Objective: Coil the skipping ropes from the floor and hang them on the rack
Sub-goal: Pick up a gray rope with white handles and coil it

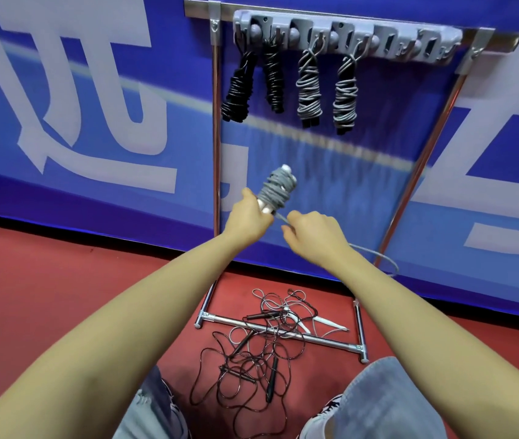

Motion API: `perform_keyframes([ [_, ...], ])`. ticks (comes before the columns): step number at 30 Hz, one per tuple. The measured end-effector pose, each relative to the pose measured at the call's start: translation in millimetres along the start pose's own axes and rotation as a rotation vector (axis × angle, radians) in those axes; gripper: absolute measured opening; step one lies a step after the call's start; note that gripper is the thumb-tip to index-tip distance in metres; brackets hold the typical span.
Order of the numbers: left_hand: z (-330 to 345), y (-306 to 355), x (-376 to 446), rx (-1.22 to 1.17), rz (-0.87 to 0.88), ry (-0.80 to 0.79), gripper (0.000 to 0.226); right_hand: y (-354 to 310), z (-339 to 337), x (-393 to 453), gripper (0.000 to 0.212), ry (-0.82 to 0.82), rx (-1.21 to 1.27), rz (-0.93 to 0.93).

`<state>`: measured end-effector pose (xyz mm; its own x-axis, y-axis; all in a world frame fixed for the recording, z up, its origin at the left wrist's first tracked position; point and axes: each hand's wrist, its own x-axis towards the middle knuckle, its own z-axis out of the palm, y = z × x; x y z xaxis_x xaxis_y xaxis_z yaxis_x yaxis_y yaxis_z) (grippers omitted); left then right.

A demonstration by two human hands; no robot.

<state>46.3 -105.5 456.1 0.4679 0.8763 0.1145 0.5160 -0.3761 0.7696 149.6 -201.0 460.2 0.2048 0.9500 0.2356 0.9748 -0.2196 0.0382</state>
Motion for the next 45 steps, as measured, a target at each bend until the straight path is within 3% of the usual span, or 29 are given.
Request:
perform_keyframes([
  [5, 6.8, -27.3, -1.6, 0.398, -0.080, -0.045, 0.034, -9.0, -2.2, -7.9, 0.024, -0.056, -0.130, -0.145],
  [10, 3.6, -33.6, -11.9, 0.952, 0.174, -0.098, 0.019, -13.7, -6.5, -6.1, 0.019, -0.036, -0.185, -0.266],
  [15, 3.8, -28.3, -13.5, 1.205, 0.378, -0.204, 0.021, -9.7, 5.2, -7.9, 0.021, 0.037, -0.107, -0.317],
  [20, -5.6, -25.8, -9.4, 1.281, 0.417, -0.003, 0.016, -5.4, 0.3, -10.4, 0.026, 0.000, 0.128, -0.183],
  [23, -12.3, -23.3, -5.3, 1.258, 0.496, -0.067, 0.016, -2.7, -4.0, -9.1, 0.023, -0.048, 0.288, -0.130],
  [25, -18.6, -20.5, -8.4, 1.254, 0.667, -0.067, 0.009, -0.2, -6.1, -10.2, 0.019, -0.096, 0.343, -0.127],
  [27, -25.3, -22.8, -7.6, 1.291, 0.795, -0.054, 0.031, 0.4, -7.2, -10.5, 0.019, -0.124, 0.292, -0.166],
  [29, -29.3, -33.5, 0.3, 1.262, 0.916, -0.094, 0.039, 0.5, -5.4, -9.0, 0.024, -0.109, 0.098, -0.223],
  [32, -38.6, -34.2, -4.3, 1.221, 1.125, -0.090, 0.034, 2.4, -2.0, -5.7, 0.026, -0.039, -0.116, -0.275],
  [35, -39.1, -37.1, 0.0, 0.940, 1.266, -0.026, 0.018, 5.7, -0.7, -4.0, 0.017, -0.021, -0.069, -0.267],
  [37, -33.5, -37.1, -2.5, 0.612, 1.137, -0.010, 0.030, 5.6, -1.1, -3.2, 0.009, -0.051, 0.000, -0.207],
  [40, -24.7, -25.5, -15.5, 0.149, 0.689, -0.021, 0.033, 3.8, -3.4, 0.2, 0.024, -0.128, 0.029, -0.085],
  [45, -9.8, 5.7, -26.7, -0.126, 0.145, 0.141, 0.023, 1.4, -6.7, 0.3, 0.025, 0.025, 0.156, -0.065],
])
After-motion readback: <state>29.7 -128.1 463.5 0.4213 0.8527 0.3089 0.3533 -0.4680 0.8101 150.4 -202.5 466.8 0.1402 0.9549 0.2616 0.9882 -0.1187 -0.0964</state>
